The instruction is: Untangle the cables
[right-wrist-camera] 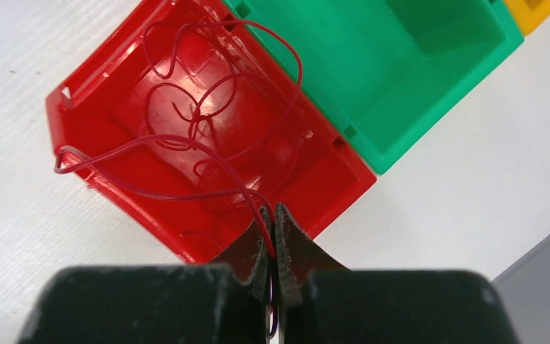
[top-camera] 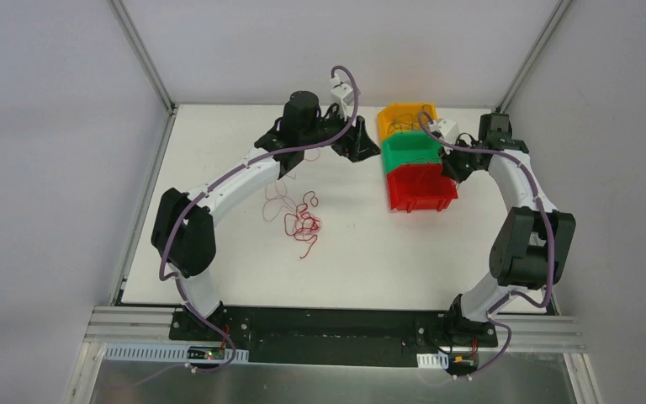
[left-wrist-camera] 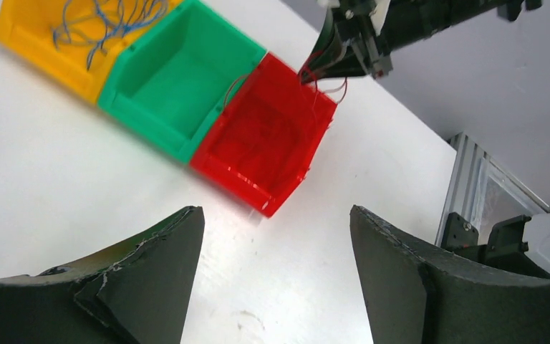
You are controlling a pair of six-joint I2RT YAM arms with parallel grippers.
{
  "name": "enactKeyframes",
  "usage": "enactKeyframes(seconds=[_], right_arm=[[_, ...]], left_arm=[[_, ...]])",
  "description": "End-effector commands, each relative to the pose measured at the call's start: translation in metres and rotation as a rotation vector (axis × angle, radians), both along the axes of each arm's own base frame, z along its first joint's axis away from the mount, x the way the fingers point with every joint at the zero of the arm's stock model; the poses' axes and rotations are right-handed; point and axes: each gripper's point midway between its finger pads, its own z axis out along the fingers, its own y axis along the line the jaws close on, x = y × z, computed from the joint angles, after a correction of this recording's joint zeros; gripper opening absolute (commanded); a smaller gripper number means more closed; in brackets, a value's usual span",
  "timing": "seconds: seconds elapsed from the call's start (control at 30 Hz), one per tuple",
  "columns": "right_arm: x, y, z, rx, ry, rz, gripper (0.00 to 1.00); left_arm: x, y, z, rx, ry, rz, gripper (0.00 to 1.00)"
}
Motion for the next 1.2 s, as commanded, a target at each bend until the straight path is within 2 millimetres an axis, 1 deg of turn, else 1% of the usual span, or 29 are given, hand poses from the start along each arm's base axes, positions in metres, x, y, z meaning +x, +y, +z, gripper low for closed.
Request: enactKeyframes(seconds=[0.0,0.13,0.17,0.23,0.3,0.37,0.4,0.5,0.6,0.67,0.7,0.77,0.8,0.87,1.03,1.17], right_arm=[[0.005,0.006,-0.008,-0.119,0.027,0.133,0.00],[0.015,0.013,-0.023,-0.174,0.046,0.158,0.00],[0.017,0.017,-0.027,-0.188,0.055,0.171,0.01],[0.019,0.019,-0.034,-0.215,0.072,0.178,0.10],[0.021,0.020,-0.035,-0.224,0.081,0.168,0.25],[0.022,0.020,-0.028,-0.214,0.075,0.142,0.37],[0.022,0.021,-0.022,-0.205,0.071,0.130,0.41],[0.019,0.025,-0.002,-0.168,0.060,0.109,0.48],[0.009,0.033,0.017,-0.109,0.077,0.102,0.58],[0.000,0.040,0.027,-0.058,0.108,0.110,0.61],[-0.003,0.043,0.031,-0.032,0.124,0.105,0.62],[-0.002,0.050,0.035,0.017,0.151,0.078,0.62],[0.002,0.054,0.038,0.043,0.160,0.048,0.62],[0.010,0.061,0.038,0.088,0.197,-0.006,0.60],[0.026,0.077,0.022,0.116,0.259,-0.119,0.52],[0.027,0.082,0.005,0.087,0.275,-0.142,0.50]], left_arm=[[-0.012,0.026,-0.010,0.037,0.077,0.017,0.77],[-0.004,0.056,-0.009,0.045,0.099,0.079,0.77],[-0.002,0.063,-0.008,0.047,0.100,0.093,0.77],[0.002,0.078,-0.006,0.051,0.093,0.123,0.77],[0.003,0.094,-0.005,0.061,0.113,0.154,0.77],[0.005,0.108,-0.002,0.062,0.118,0.181,0.78],[0.005,0.114,-0.001,0.061,0.120,0.190,0.78],[0.002,0.125,0.003,0.059,0.119,0.200,0.78],[-0.005,0.131,0.002,0.064,0.120,0.192,0.78],[-0.008,0.135,0.001,0.069,0.119,0.194,0.78],[-0.008,0.137,-0.001,0.073,0.118,0.201,0.79],[-0.008,0.142,-0.001,0.074,0.118,0.213,0.79],[-0.008,0.144,-0.002,0.075,0.120,0.217,0.79],[-0.008,0.149,-0.002,0.075,0.121,0.229,0.79],[-0.005,0.163,-0.002,0.079,0.125,0.271,0.79],[-0.003,0.173,-0.004,0.083,0.133,0.308,0.79]])
